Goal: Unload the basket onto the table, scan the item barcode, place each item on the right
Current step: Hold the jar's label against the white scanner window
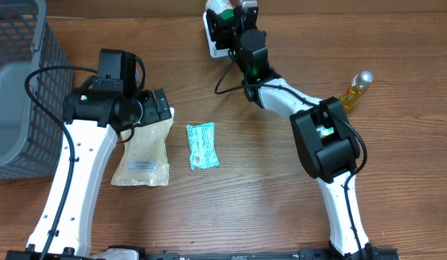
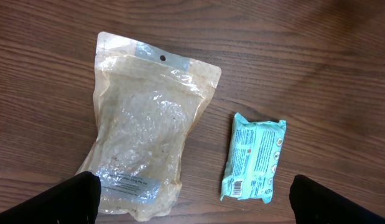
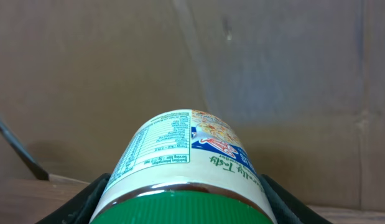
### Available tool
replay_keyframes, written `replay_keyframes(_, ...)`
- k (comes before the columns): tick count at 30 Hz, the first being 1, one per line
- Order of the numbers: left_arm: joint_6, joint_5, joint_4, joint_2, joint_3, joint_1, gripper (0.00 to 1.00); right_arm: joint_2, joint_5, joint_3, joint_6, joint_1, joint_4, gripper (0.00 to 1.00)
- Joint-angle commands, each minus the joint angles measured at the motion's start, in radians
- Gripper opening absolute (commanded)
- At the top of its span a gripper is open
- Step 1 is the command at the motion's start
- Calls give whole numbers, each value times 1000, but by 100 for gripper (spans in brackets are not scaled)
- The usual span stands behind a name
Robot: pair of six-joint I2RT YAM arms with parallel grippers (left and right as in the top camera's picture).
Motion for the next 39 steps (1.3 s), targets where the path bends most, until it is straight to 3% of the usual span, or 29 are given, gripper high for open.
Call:
replay_keyframes(1, 8, -6, 0, -1, 8, 5, 99, 24, 30, 19, -14, 3, 48, 19)
replay_keyframes(6, 8, -6, 0, -1, 8, 5, 99, 56, 30, 19, -14, 3, 123, 17)
replay_keyframes(32, 8, -6, 0, -1, 8, 5, 100, 59, 29, 28, -10, -25, 124, 17)
replay_keyframes(39, 8, -6, 0, -1, 8, 5, 100, 130, 26, 85, -6, -25, 134, 17)
